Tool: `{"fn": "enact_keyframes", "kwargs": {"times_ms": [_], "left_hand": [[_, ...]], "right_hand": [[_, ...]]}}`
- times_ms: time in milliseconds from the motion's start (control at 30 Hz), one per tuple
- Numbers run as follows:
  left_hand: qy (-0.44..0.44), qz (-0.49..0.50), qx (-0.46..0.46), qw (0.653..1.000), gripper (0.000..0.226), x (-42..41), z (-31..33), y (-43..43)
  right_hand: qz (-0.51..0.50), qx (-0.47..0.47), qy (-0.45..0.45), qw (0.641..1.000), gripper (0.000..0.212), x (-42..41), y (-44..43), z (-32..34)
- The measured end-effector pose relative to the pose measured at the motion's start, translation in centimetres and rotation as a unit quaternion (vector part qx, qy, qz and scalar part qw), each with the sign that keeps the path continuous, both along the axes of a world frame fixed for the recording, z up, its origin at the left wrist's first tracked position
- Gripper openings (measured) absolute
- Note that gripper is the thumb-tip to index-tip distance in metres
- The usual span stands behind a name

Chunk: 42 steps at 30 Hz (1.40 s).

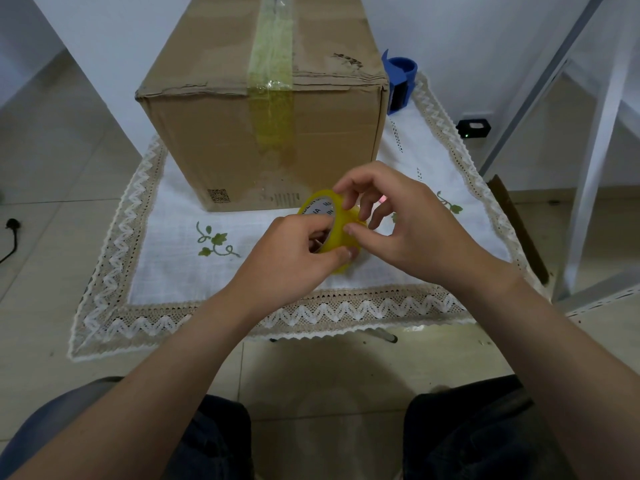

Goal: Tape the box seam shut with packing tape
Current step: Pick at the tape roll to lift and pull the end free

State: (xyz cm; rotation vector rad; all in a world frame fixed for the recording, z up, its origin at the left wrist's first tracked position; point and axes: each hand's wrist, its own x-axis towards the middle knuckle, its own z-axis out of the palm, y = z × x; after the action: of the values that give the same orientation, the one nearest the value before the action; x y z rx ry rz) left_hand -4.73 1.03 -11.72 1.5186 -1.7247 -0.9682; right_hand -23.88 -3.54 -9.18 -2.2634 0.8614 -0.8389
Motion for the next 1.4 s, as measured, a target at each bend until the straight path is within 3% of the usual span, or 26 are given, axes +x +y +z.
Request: {"fn": "enact_keyframes", "kwargs": {"times_ms": [167,567,967,1233,1400], "left_hand": [[0.001,0.0,0.001,1.0,0.045,-0.01,-0.25,-0.04],[-0.032,-0.002,0.001,0.999,0.031,-0.35,-0.19,0.08],[-0.077,-0.016,-0.012,0.997,0.017,-0.34,-0.2,0.05],[-0.047,-0.014,-0.001,0.999,0.028,-0.3,-0.34,-0.09],[-0.021,-0.004,-0.004,1.0,0.035,-0.13,-0.49,-0.31]], "right_hand": [[-0.004,-0.003,0.007,1.0,0.041,0.14,0.09,0.06],[-0.017,0.039,-0.002,0.999,0.026,0.31,0.42,0.37],[-0.009,0.068,0.007,0.998,0.026,-0.18,0.13,0.76],[0.005,0.082,0.007,0.997,0.028,-0.28,0.32,0.68],[-0.016,0.07,-0.013,0.997,0.041,0.15,0.41,0.47]]}}
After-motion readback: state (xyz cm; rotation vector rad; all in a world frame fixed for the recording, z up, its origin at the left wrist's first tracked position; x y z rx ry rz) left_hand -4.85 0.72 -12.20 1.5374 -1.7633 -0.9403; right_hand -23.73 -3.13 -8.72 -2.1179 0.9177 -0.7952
